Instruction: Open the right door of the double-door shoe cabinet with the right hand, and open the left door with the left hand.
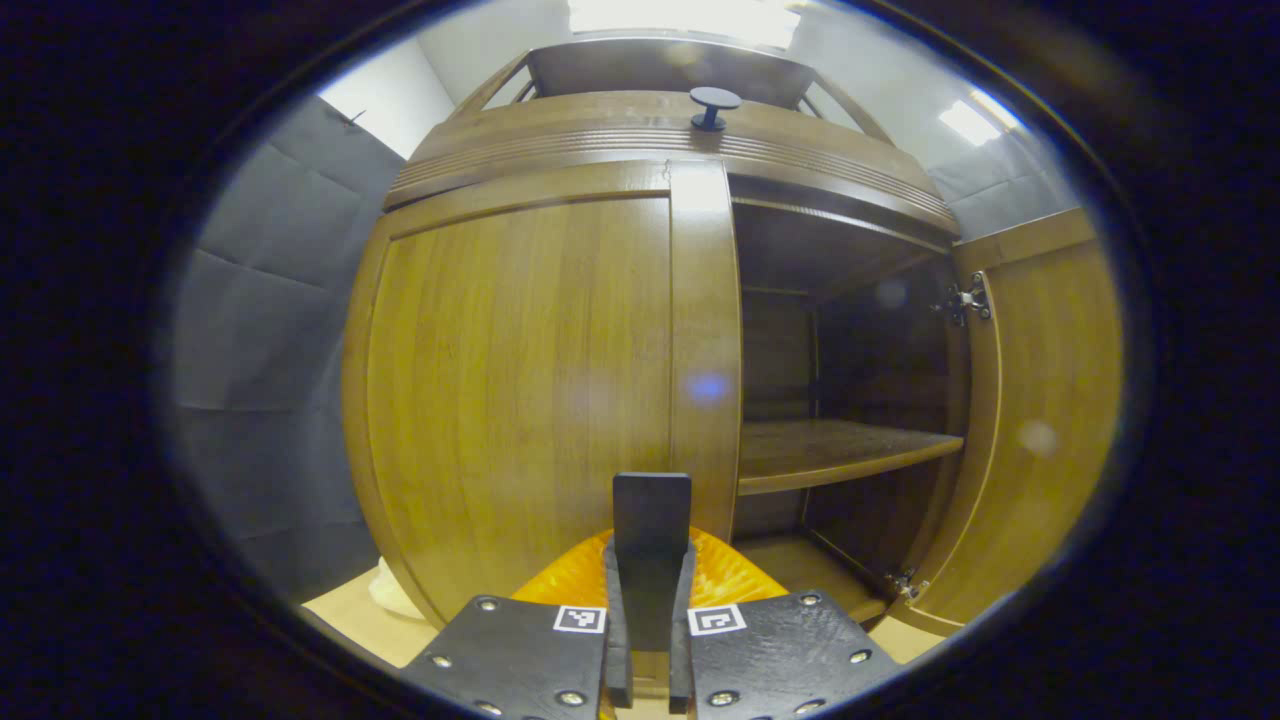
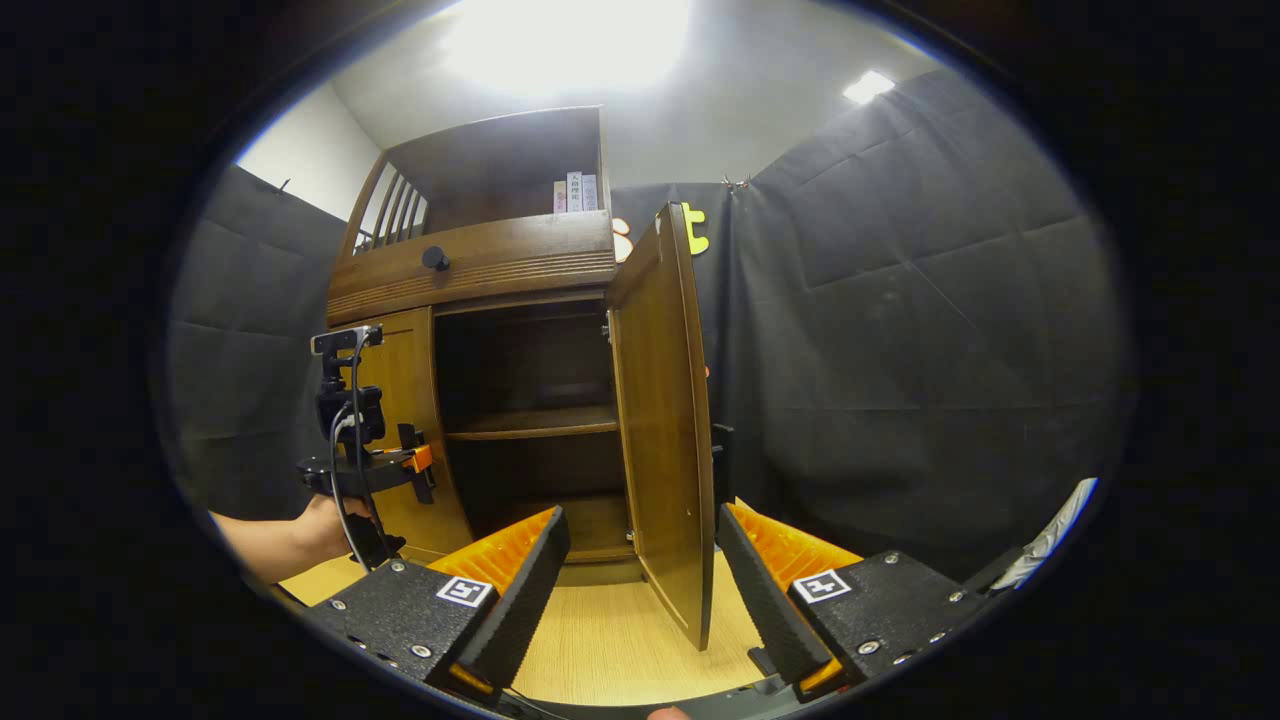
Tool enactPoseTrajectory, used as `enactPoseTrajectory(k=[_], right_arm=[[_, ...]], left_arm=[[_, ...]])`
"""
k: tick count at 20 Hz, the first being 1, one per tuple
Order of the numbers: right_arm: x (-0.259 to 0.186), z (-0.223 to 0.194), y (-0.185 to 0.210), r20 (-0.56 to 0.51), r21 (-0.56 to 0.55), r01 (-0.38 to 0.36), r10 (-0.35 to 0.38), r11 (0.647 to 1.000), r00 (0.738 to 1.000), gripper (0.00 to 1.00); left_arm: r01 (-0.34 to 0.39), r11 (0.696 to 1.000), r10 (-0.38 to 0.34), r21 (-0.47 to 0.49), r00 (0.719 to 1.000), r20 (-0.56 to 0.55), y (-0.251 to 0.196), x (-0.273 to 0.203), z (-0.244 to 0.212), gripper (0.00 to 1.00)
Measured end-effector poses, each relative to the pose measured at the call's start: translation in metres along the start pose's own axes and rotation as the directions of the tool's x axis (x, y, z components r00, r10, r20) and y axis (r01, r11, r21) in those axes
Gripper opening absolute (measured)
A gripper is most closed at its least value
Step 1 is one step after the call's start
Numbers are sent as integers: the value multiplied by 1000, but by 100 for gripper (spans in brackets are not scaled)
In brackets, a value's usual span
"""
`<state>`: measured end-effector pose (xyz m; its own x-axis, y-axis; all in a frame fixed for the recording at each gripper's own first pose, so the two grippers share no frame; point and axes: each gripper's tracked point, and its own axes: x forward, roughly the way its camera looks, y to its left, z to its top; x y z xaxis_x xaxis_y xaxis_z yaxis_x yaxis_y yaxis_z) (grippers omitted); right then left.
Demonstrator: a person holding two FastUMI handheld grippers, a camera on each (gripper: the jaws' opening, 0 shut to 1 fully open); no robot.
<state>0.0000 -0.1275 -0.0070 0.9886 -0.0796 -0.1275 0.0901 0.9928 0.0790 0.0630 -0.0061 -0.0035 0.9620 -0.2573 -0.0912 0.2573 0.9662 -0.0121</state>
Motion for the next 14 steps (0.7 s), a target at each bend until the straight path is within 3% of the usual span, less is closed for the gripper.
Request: enactPoseTrajectory(k=[14], right_arm=[[8, 0, 18, -4, 11, -117, 117, 993, 993, 93]], left_arm=[[-52, 999, 52, -9, 999, -4, 3, 3, -3, 14]])
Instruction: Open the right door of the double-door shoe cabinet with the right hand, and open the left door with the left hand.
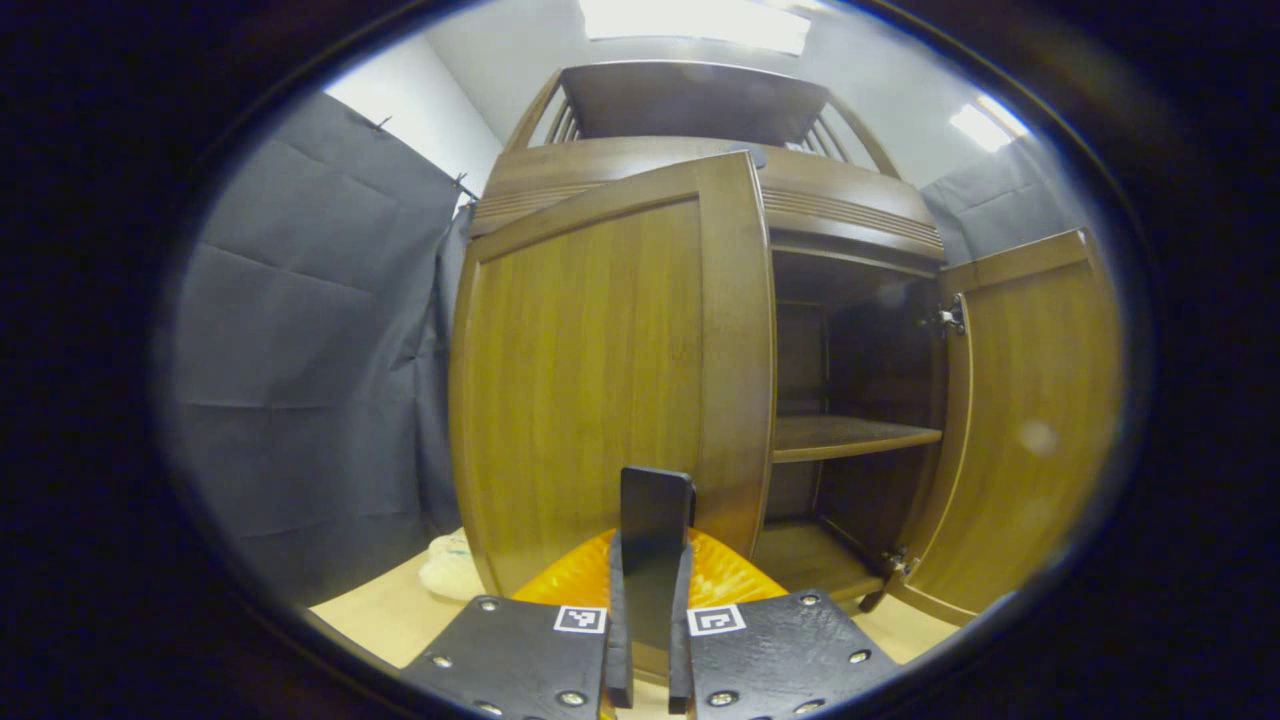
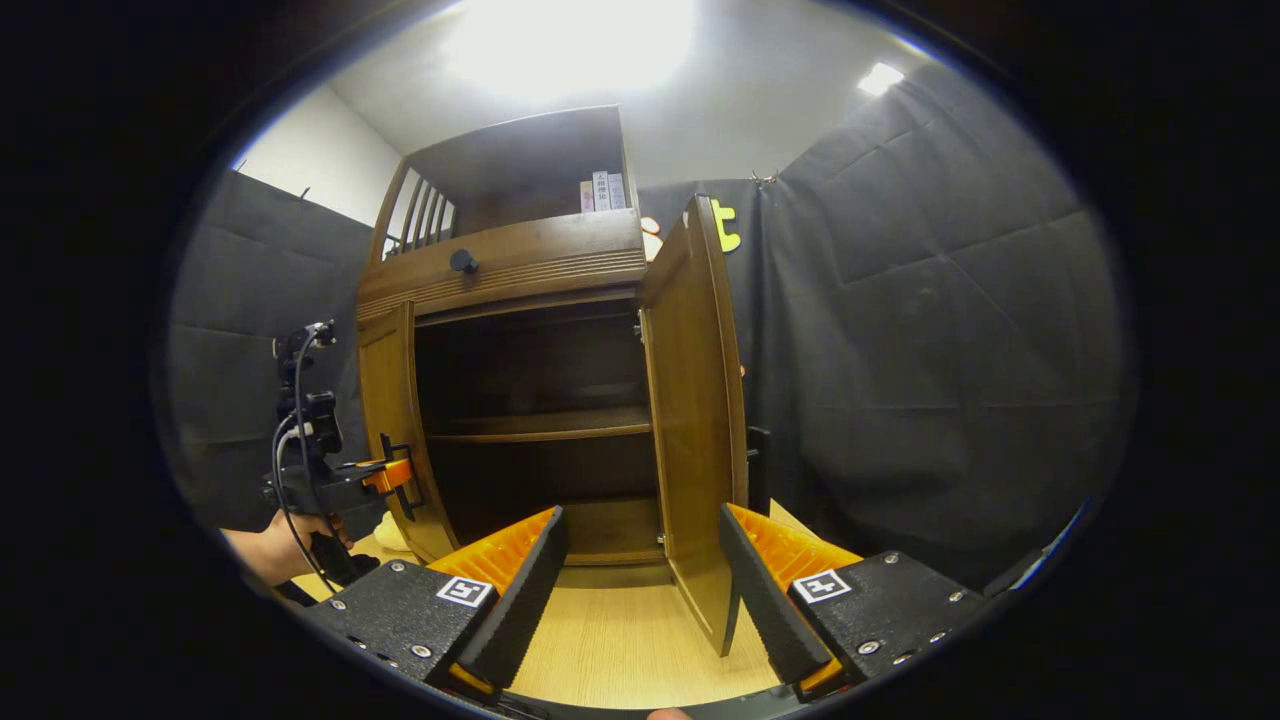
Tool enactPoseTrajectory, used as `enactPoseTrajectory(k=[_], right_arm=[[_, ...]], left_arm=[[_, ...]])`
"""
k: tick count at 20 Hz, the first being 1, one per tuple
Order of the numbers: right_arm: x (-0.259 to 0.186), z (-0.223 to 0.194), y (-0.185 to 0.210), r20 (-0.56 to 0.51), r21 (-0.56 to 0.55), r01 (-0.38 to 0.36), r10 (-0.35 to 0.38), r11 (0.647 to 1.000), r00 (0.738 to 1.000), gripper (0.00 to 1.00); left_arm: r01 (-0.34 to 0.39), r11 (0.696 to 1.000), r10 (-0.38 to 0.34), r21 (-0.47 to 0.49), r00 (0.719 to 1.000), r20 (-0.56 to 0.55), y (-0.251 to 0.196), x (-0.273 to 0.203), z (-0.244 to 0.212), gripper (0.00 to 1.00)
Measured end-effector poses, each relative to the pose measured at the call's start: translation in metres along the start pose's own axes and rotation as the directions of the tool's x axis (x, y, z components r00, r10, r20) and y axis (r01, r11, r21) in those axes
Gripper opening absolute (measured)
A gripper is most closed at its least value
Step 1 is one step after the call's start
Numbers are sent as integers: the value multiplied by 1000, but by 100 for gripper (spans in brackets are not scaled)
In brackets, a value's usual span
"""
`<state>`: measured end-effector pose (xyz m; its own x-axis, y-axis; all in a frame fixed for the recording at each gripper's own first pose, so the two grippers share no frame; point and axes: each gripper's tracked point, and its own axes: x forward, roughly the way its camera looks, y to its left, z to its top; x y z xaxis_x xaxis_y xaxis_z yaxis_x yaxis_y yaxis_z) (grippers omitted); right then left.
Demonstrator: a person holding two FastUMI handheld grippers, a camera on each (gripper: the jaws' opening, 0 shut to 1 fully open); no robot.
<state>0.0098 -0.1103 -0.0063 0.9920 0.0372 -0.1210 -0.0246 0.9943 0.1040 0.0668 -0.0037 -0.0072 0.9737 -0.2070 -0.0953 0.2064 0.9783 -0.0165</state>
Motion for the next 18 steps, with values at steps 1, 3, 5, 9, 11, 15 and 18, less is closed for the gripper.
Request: enactPoseTrajectory(k=[1, 3, 5, 9, 11, 15, 18], right_arm=[[1, 0, 2, 1, 0, -11, 11, 1000, 1000, 93], [2, 2, 5, 6, 1, -29, 29, 1000, 1000, 93], [3, 2, 9, 10, 7, -46, 46, 999, 999, 93], [5, -2, 16, 6, 8, -77, 77, 997, 997, 93], [7, -3, 23, 3, 12, -97, 97, 995, 995, 93], [12, -3, 38, 6, 14, -134, 133, 991, 991, 93], [17, -4, 52, 7, 10, -158, 157, 987, 988, 93]], left_arm=[[-5, 1000, 5, -1, 1000, -3, 0, 1, -1, 10], [-18, 1000, 18, -3, 1000, -5, 1, -1, 1, 10], [-37, 999, 37, -7, 999, -4, 4, -6, 7, 14], [-85, 996, 85, -17, 996, -7, 10, -17, 20, 9], [-104, 994, 104, -22, 995, -10, 12, -20, 22, 10], [-146, 989, 146, -26, 989, -6, 15, -25, 27, 12], [-164, 986, 164, -25, 986, 3, 14, -25, 28, 13]])
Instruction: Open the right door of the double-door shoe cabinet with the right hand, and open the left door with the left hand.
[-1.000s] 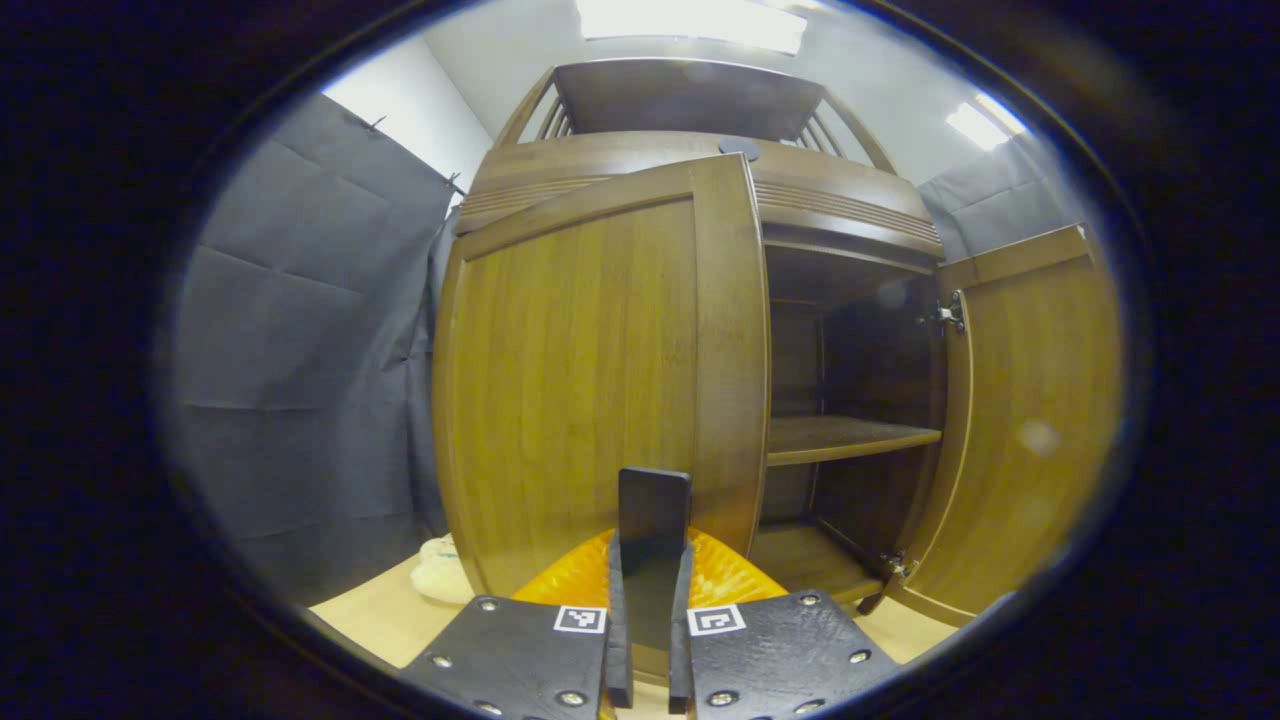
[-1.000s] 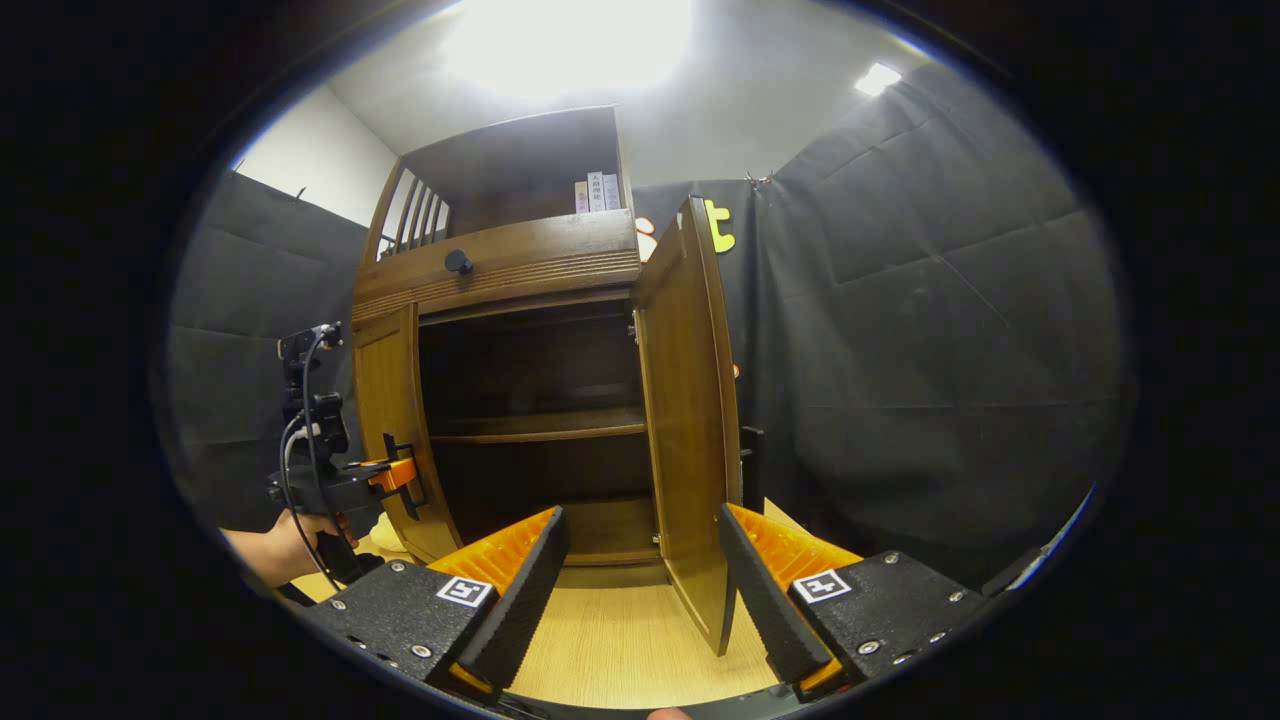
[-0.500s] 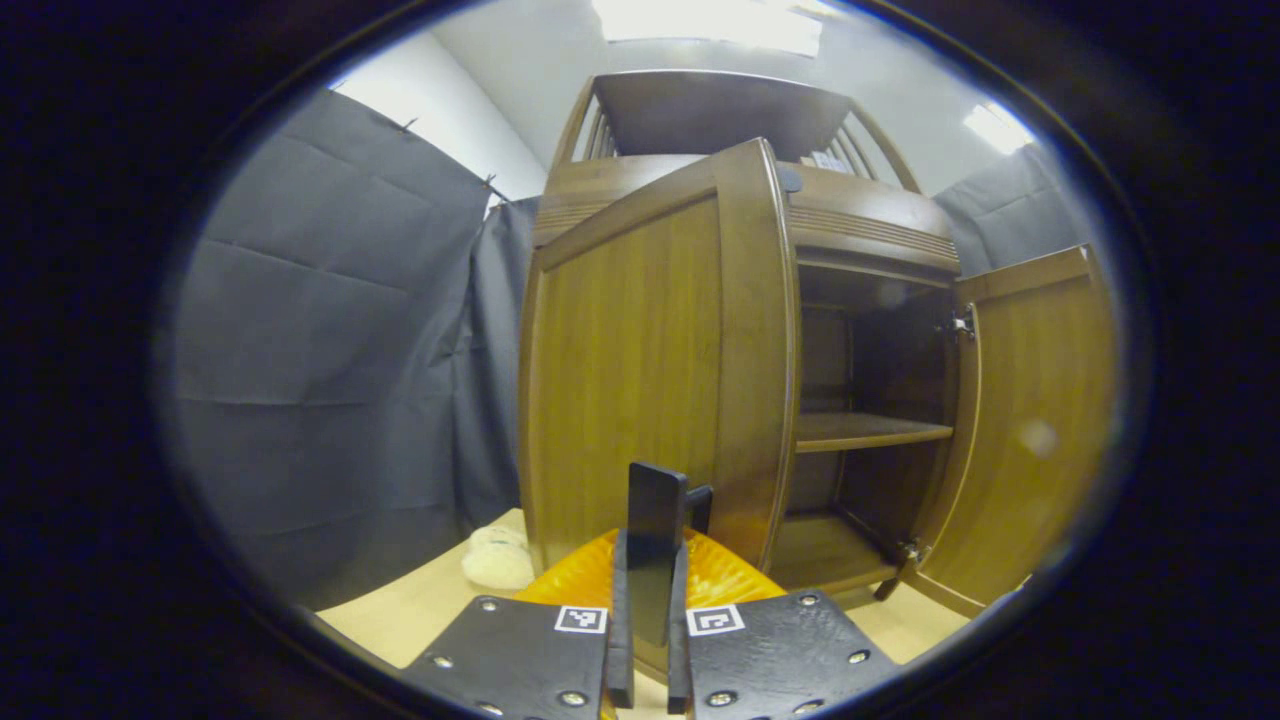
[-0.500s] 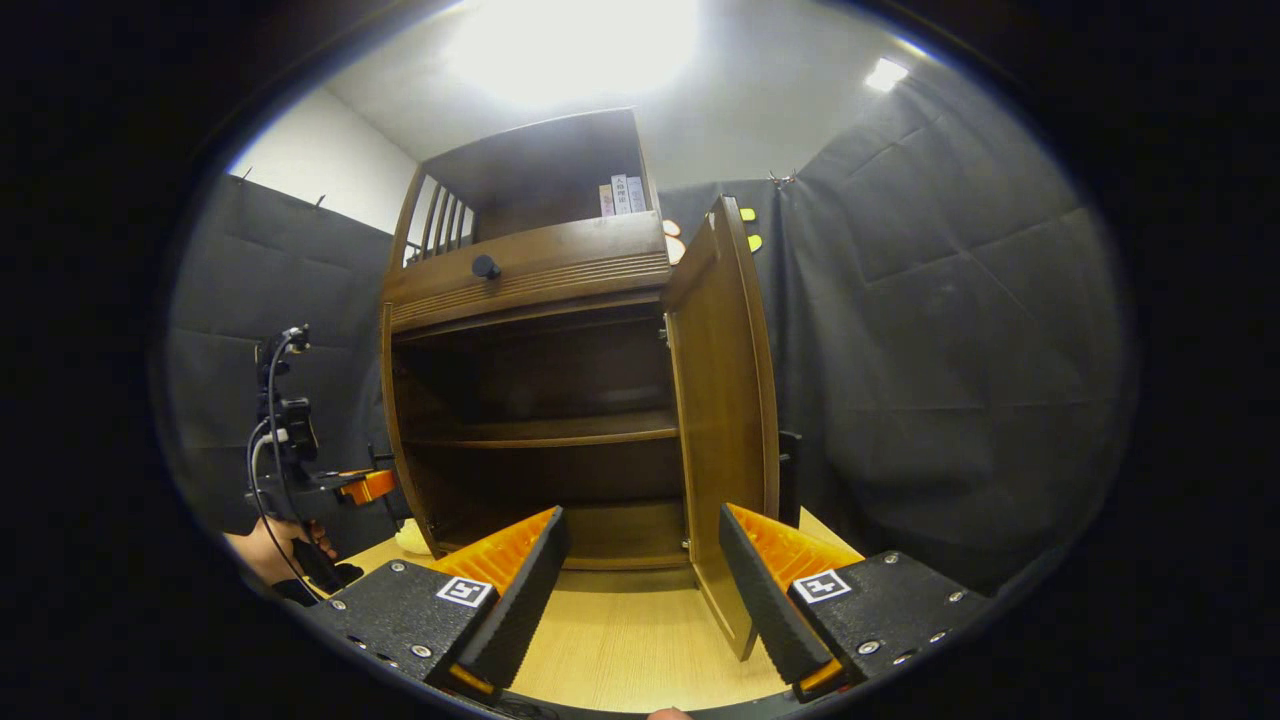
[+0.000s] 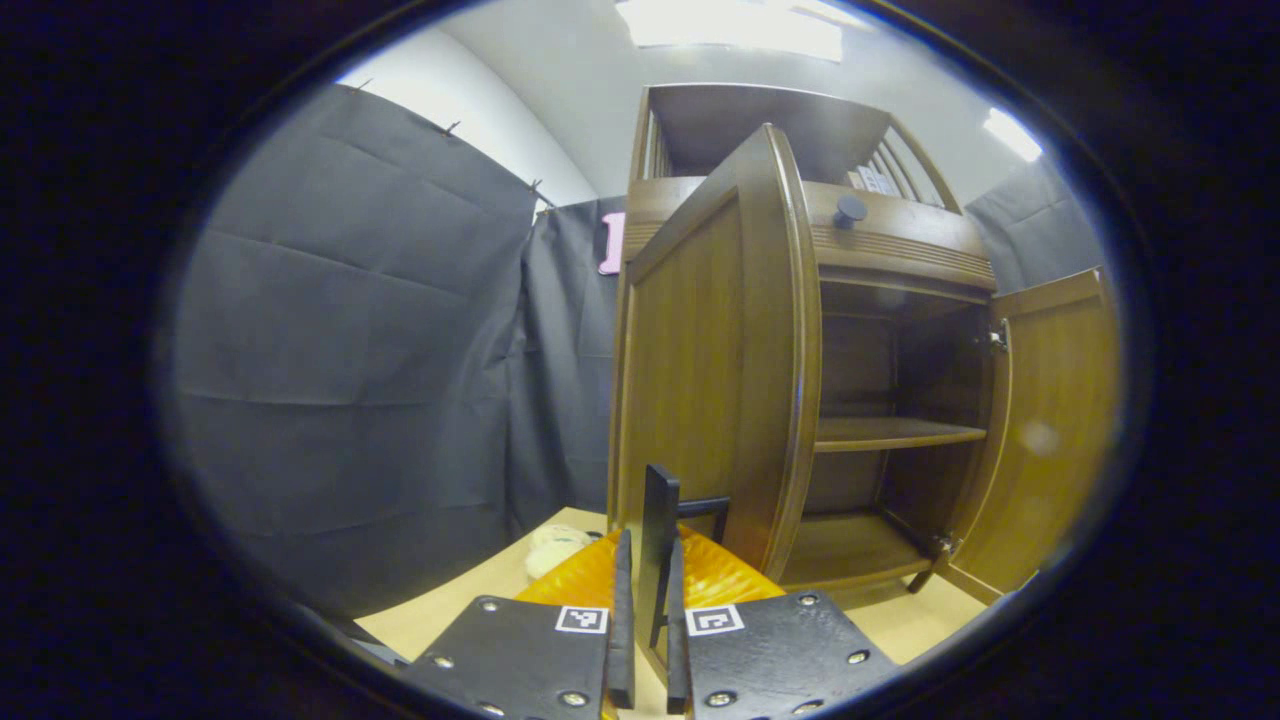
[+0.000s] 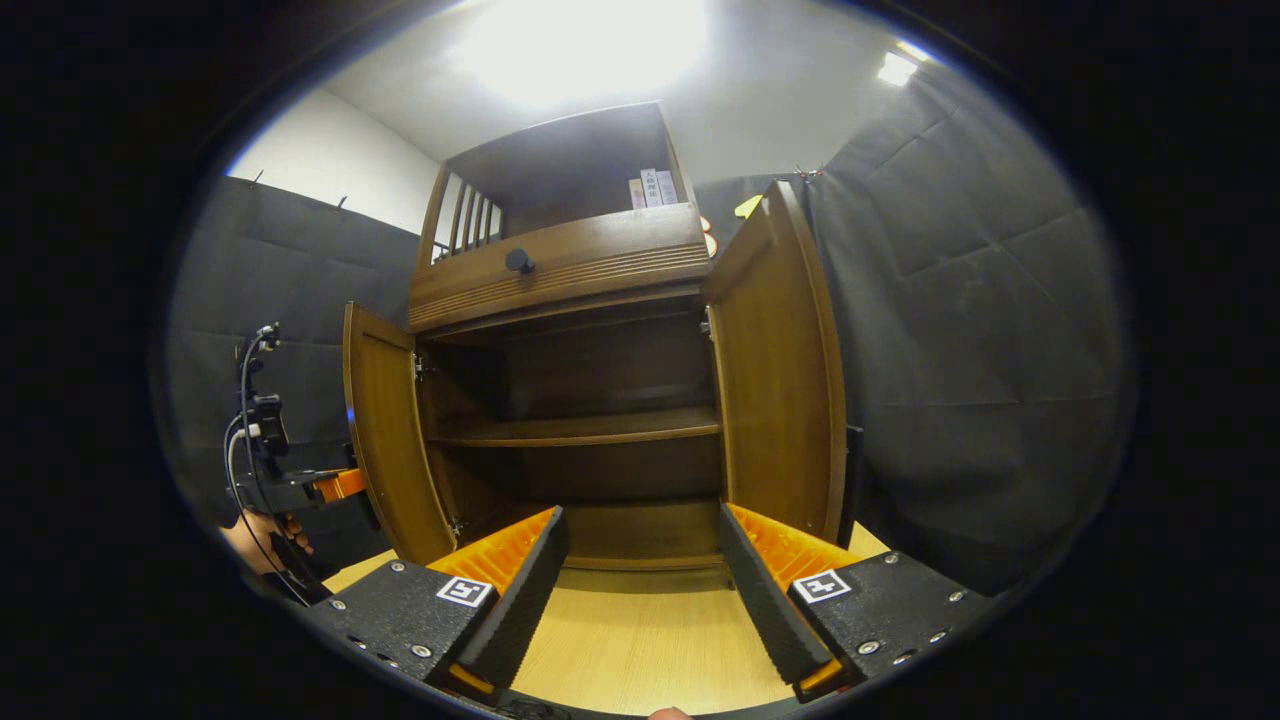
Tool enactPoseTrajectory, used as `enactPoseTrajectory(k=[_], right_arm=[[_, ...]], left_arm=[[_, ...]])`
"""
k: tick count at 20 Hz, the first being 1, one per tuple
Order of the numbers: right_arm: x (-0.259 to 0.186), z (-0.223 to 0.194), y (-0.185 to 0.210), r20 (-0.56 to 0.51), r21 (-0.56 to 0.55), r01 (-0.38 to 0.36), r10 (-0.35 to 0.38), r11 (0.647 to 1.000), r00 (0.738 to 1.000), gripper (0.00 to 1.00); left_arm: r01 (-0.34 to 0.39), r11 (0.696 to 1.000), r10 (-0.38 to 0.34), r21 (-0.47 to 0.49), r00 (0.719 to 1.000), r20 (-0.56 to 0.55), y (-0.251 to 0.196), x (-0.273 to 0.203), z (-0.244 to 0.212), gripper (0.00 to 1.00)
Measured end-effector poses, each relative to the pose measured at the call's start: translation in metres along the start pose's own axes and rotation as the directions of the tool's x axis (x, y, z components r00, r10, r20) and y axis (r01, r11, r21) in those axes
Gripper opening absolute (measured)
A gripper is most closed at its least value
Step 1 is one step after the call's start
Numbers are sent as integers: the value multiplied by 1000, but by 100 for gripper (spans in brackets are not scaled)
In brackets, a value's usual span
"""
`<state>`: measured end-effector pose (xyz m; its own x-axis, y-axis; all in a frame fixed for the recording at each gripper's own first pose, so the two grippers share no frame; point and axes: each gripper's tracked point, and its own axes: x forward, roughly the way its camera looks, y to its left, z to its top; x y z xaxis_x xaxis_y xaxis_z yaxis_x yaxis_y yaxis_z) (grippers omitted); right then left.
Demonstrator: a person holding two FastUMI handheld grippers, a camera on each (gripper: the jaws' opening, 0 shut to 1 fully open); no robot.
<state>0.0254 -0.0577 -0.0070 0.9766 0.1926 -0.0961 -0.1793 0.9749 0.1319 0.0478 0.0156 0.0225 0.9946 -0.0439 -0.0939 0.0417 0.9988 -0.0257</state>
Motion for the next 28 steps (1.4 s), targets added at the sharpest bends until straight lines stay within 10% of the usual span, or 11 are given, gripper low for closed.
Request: enactPoseTrajectory(k=[20, 28], right_arm=[[43, 5, 78, 16, -41, 33, -33, 999, 999, 93], [31, 11, 62, 36, -29, 58, -57, 998, 998, 93]], left_arm=[[37, 999, -37, 14, 999, 19, -4, -17, 2, 17], [-100, 993, 94, 66, 991, 96, 1, -27, 14, 8]])
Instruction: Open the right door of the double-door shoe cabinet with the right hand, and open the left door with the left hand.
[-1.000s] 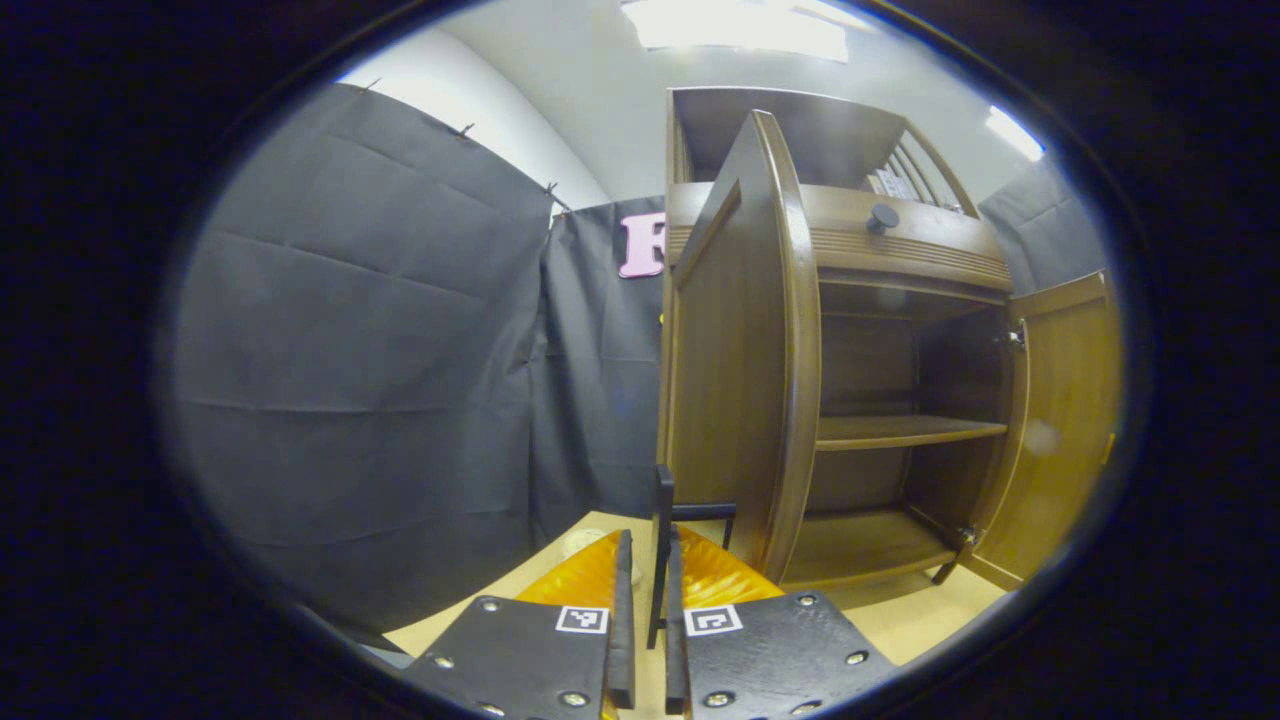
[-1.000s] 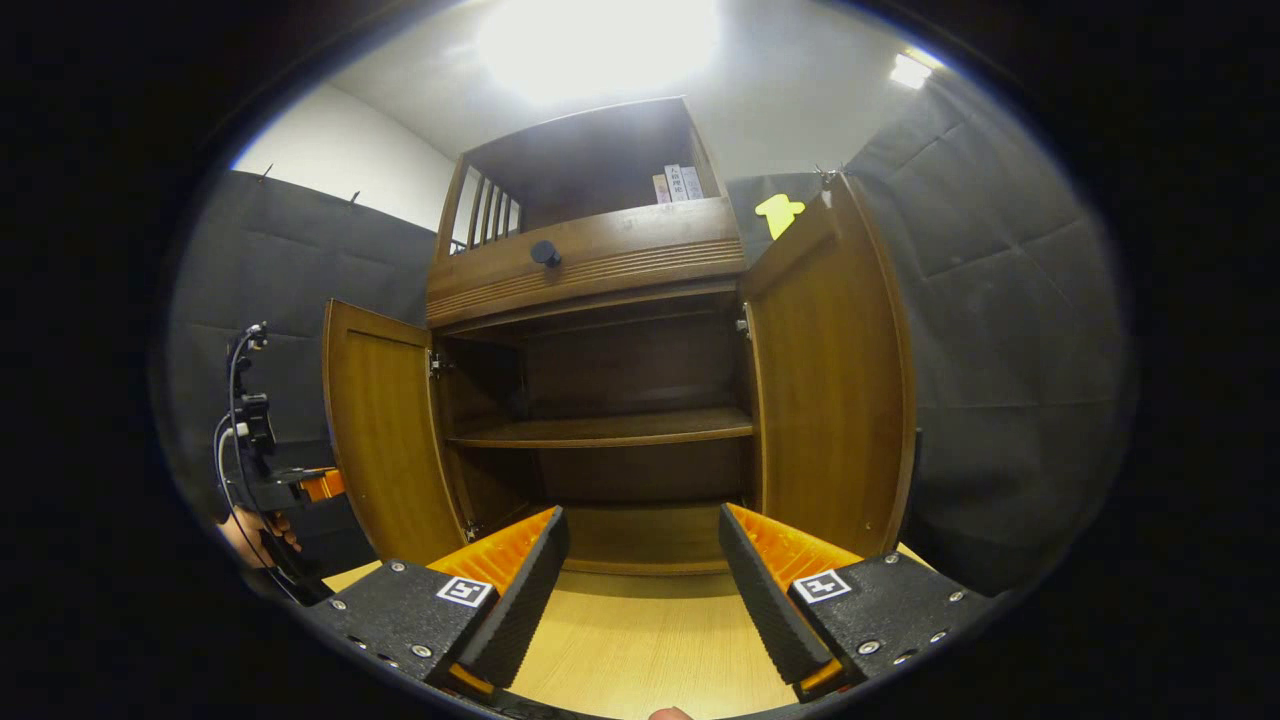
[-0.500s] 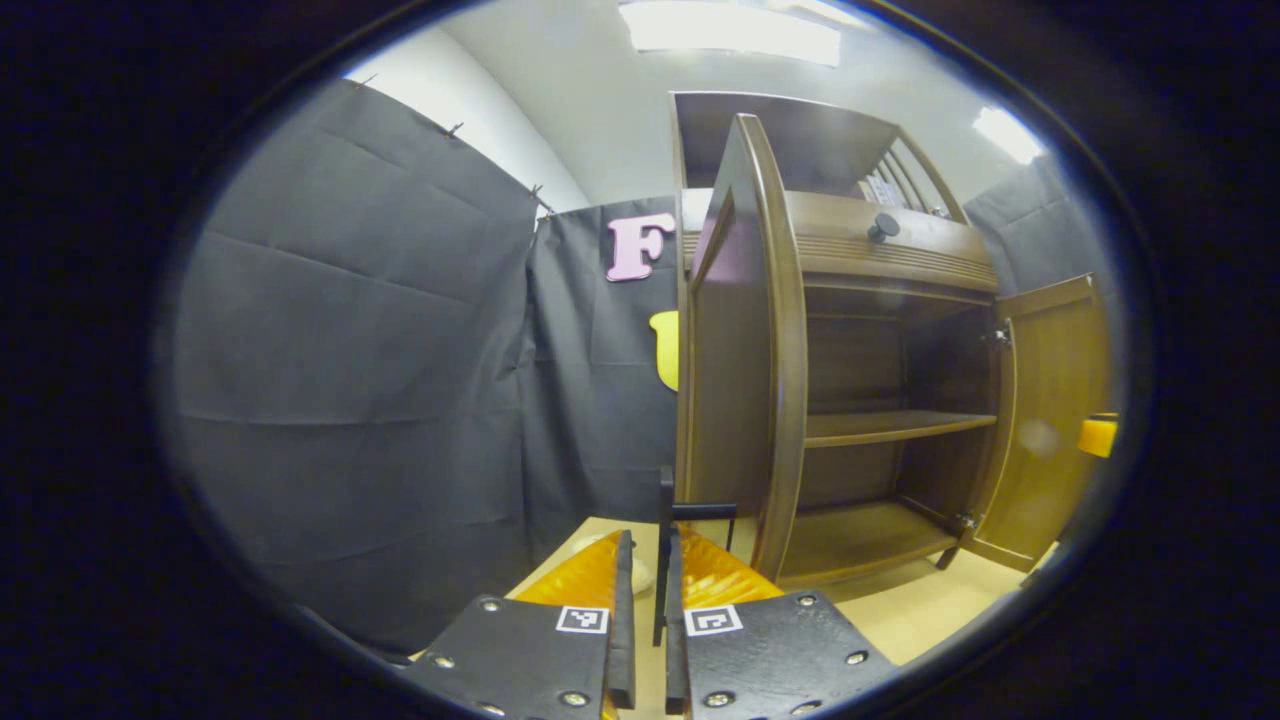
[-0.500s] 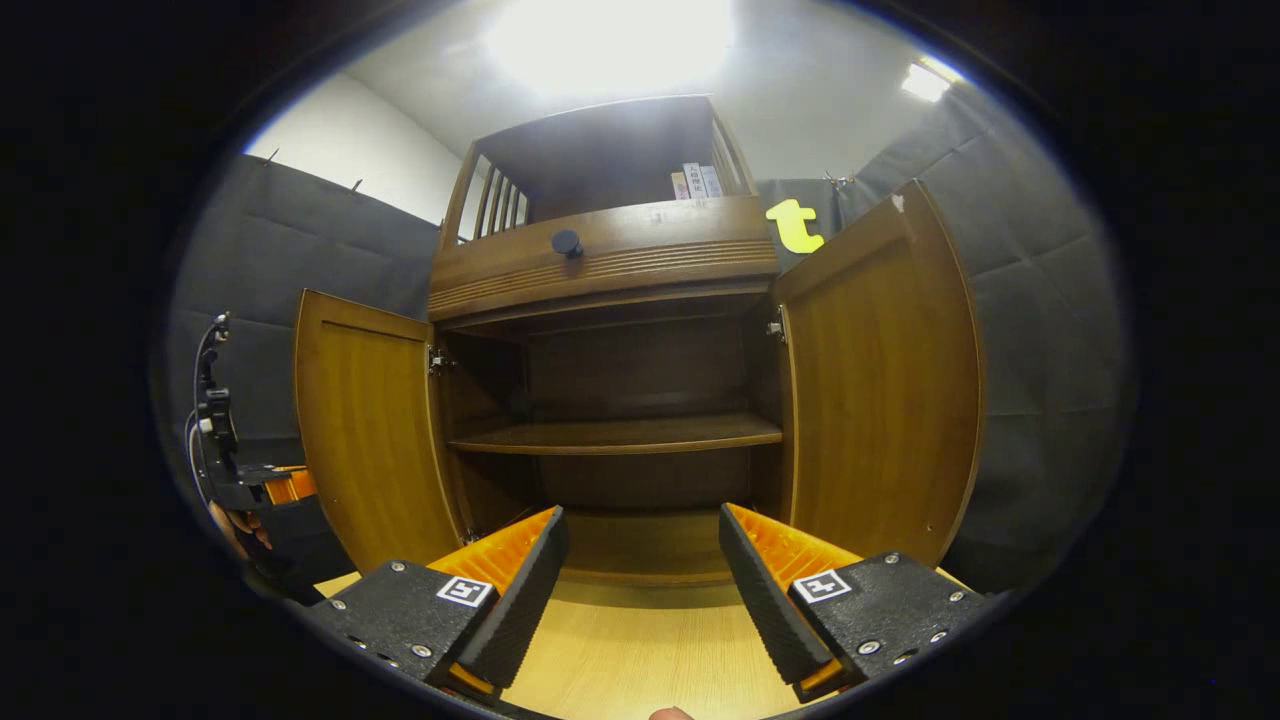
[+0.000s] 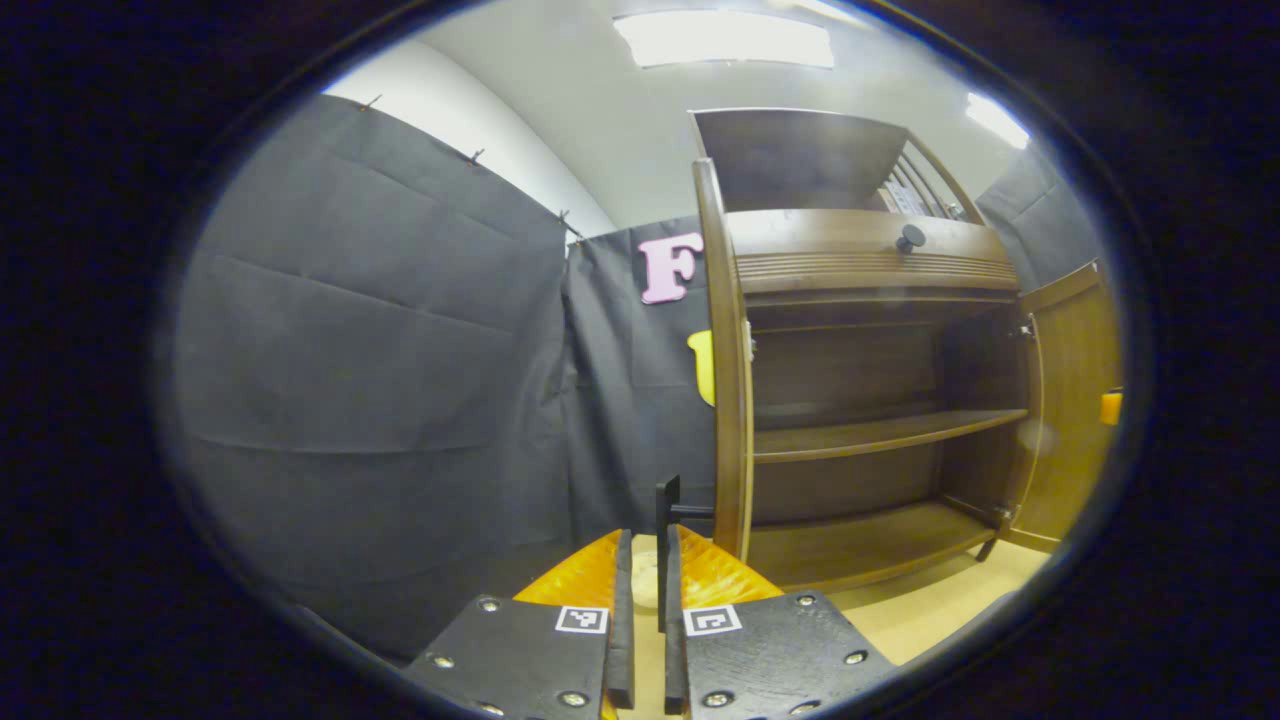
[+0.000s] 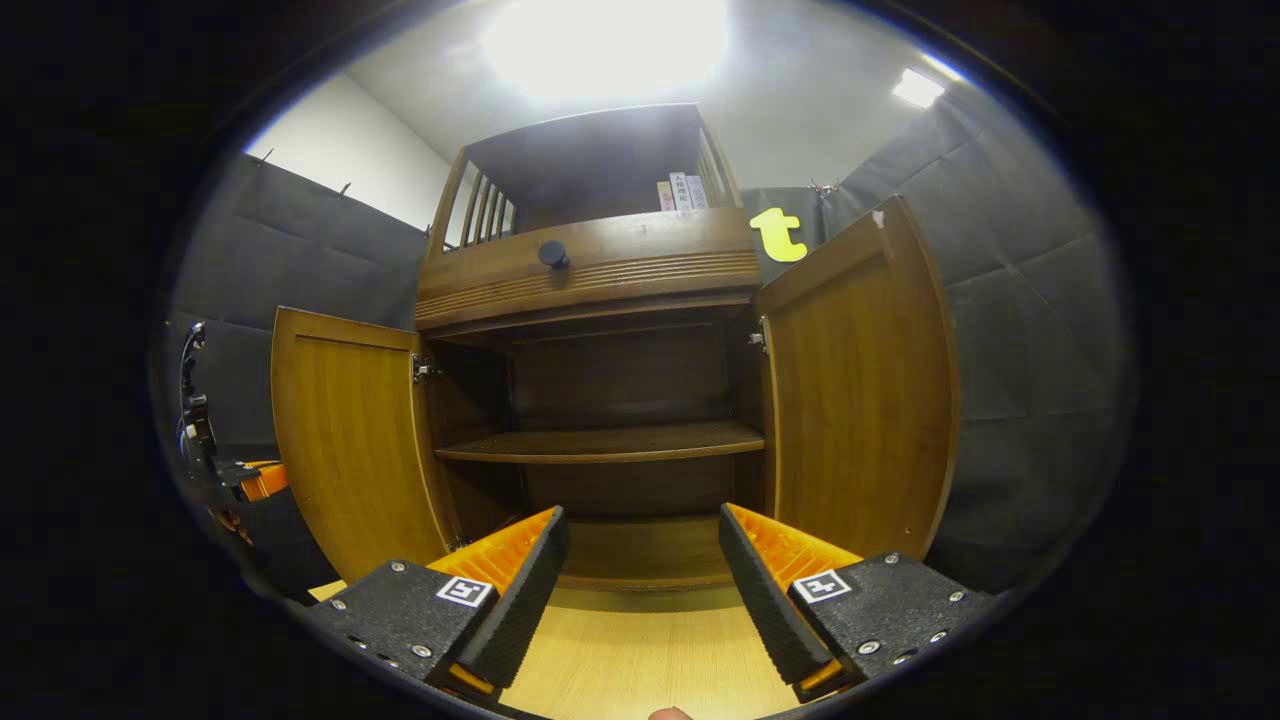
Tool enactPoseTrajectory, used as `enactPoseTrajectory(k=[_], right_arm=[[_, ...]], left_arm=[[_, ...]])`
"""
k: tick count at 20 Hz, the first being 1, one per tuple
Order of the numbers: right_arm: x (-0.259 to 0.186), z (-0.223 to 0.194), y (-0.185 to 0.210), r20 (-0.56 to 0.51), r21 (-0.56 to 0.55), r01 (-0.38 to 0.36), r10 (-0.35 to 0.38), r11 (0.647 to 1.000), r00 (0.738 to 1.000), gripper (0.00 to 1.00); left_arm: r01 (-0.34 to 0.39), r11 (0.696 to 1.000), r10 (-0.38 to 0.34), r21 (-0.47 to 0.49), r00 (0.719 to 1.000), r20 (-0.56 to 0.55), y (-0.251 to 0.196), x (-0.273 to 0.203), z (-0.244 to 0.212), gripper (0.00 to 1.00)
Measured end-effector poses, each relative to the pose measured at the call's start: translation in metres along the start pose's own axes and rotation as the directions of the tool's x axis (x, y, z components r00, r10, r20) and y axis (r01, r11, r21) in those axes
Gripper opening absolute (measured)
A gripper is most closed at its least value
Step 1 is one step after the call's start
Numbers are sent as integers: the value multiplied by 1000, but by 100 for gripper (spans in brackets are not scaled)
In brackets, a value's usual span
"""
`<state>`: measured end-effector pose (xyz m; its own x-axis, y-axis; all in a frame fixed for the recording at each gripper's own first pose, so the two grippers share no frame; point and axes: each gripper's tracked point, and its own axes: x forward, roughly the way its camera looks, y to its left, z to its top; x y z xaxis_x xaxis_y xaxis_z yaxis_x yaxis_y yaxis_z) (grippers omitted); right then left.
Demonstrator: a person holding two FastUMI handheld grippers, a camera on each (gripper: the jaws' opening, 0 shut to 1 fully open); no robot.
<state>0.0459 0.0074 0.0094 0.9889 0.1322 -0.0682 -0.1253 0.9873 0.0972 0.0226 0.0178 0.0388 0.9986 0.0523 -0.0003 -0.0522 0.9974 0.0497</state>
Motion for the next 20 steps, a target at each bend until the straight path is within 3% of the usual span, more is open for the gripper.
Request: enactPoseTrajectory(k=[2, 4, 5, 6, 7, 10, 12, 14, 16, 20], right_arm=[[-9, 2, -9, -7, 0, 0, 0, 1000, 1000, 93], [-21, 9, -20, 9, -5, 14, -14, 1000, 1000, 93], [-27, 12, -25, 13, -5, 21, -21, 1000, 1000, 91], [-33, 14, -29, 17, -2, 23, -23, 1000, 1000, 93], [-38, 16, -33, 17, 0, 26, -26, 1000, 1000, 93], [-53, 23, -43, 23, 4, 38, -38, 999, 999, 93], [-63, 25, -46, 27, 2, 42, -42, 999, 999, 91], [-72, 26, -50, 29, -2, 47, -47, 999, 998, 91], [-79, 25, -52, 31, -1, 55, -55, 999, 998, 93], [-92, 18, -53, 25, 3, 65, -65, 998, 998, 93]], left_arm=[[-18, 1000, 18, -5, 1000, 15, -6, -9, 7, 8], [-29, 1000, 29, 6, 999, 28, 0, -25, 21, 17], [-29, 1000, 29, 6, 999, 33, 0, -30, 27, 17], [-17, 1000, 17, -3, 999, 39, -3, -36, 33, 13], [-6, 1000, 7, -14, 999, 41, -5, -42, 37, 17], [37, 999, -36, -39, 999, 26, -35, -68, 46, 8], [70, 996, -69, -52, 997, 17, -58, -83, 49, 17], [101, 993, -100, -64, 995, 9, -73, -100, 52, 8], [129, 990, -129, -62, 992, 10, -88, -116, 55, 13], [157, 986, -156, -52, 988, 21, -105, -141, 61, 13]])
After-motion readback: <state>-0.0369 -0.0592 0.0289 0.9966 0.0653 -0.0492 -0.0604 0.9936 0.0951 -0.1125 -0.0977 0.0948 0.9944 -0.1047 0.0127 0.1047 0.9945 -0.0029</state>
